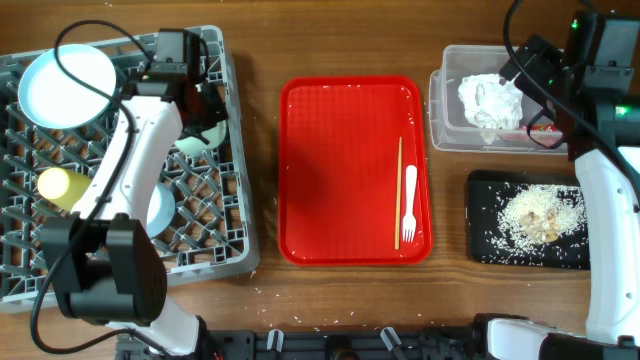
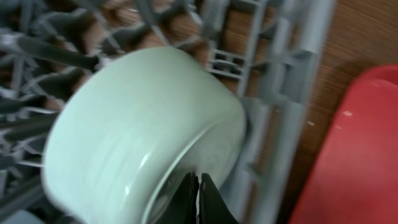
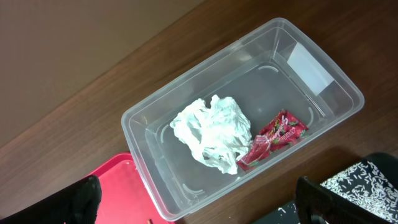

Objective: Sort waste into correct bins and load items into the dishwasher rack

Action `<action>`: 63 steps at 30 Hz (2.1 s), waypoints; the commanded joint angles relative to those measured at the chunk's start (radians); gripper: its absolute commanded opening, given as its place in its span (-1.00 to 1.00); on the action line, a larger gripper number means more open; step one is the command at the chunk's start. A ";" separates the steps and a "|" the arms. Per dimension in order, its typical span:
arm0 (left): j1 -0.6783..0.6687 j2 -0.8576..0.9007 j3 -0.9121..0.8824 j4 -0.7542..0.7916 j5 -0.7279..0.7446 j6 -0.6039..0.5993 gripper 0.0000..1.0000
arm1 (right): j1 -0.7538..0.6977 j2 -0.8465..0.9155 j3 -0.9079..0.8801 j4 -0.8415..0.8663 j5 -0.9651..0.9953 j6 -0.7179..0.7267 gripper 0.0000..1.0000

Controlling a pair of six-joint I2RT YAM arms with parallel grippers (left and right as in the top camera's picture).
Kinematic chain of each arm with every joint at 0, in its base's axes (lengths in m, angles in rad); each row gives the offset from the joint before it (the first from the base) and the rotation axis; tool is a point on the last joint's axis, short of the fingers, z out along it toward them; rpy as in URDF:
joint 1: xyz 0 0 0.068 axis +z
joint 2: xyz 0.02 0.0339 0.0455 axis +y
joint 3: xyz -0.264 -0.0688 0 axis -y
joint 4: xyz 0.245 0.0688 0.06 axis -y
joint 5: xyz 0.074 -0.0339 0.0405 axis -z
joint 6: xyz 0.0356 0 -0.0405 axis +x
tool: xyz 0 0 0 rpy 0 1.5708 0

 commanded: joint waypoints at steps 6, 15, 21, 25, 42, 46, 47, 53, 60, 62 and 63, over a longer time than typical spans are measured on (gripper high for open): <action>0.162 -0.138 0.000 -0.074 -0.135 -0.127 -0.92 | -0.002 0.005 0.006 0.002 0.013 -0.008 0.99; 0.037 -0.063 -0.002 0.028 0.151 -0.007 -0.92 | -0.002 0.005 0.006 0.002 0.013 -0.008 0.99; 0.082 0.078 -0.002 0.109 0.014 -0.015 -0.92 | -0.002 0.005 0.006 0.002 0.013 -0.008 0.99; 0.134 0.066 -0.002 0.126 0.017 -0.098 -0.92 | -0.002 0.005 0.006 0.002 0.013 -0.008 0.99; -0.130 -0.009 -0.003 -0.081 0.166 -0.233 -0.01 | -0.002 0.005 0.006 0.002 0.013 -0.008 1.00; -0.195 0.057 -0.004 -0.078 0.097 -0.294 0.00 | -0.002 0.005 0.006 0.002 0.013 -0.008 0.99; -0.198 0.063 -0.004 -0.082 0.100 -0.308 0.00 | -0.002 0.005 0.006 0.002 0.013 -0.008 0.99; -0.209 0.065 -0.004 -0.188 0.049 -0.334 -0.10 | -0.002 0.005 0.006 0.002 0.013 -0.008 0.99; -0.251 0.065 -0.004 -0.183 0.053 -0.341 -0.41 | -0.002 0.005 0.006 0.002 0.013 -0.008 0.99; -0.256 0.065 -0.004 -0.199 0.052 -0.340 -0.49 | -0.002 0.005 0.006 0.002 0.013 -0.008 0.99; -0.255 0.065 -0.005 -0.208 0.052 -0.340 -0.55 | -0.002 0.005 0.006 0.002 0.013 -0.008 0.99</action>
